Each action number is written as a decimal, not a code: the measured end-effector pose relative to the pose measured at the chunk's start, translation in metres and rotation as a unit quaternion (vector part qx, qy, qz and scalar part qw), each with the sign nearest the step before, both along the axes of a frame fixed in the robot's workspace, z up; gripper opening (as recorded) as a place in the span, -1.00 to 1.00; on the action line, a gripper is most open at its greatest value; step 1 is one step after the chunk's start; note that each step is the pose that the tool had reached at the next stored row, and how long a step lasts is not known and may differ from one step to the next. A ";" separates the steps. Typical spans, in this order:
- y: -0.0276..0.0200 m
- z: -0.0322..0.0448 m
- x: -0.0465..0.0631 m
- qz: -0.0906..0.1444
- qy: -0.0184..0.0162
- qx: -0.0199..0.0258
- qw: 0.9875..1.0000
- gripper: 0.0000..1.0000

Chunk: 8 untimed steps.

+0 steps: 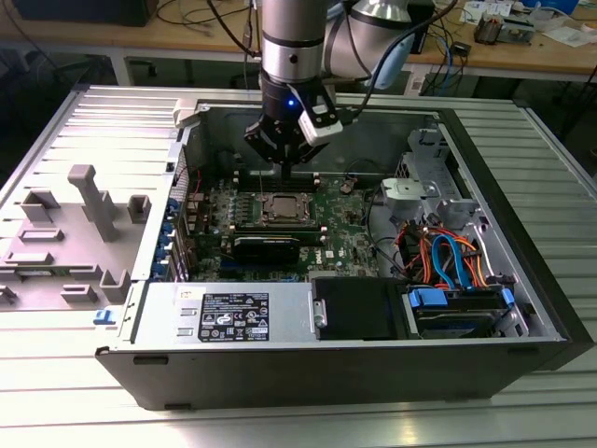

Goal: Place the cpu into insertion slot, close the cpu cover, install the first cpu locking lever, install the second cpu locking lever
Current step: 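Install the first cpu locking lever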

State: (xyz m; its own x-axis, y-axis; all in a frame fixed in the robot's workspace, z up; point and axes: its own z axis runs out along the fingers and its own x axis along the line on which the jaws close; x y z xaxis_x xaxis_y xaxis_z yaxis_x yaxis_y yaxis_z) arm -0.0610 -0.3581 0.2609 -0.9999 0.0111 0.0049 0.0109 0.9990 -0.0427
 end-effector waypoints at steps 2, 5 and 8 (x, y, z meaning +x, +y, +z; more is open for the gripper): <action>0.0000 0.0000 -0.003 0.001 0.000 0.000 1.000 -0.78; 0.0000 0.0017 -0.008 0.001 0.000 0.000 1.000 -0.78; 0.0000 0.0082 -0.009 0.004 0.000 0.000 1.000 -0.78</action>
State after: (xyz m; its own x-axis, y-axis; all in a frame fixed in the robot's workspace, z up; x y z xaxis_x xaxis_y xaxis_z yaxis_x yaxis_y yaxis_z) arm -0.0704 -0.3581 0.2692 -1.0000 0.0035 0.0045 0.0033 0.9991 -0.0426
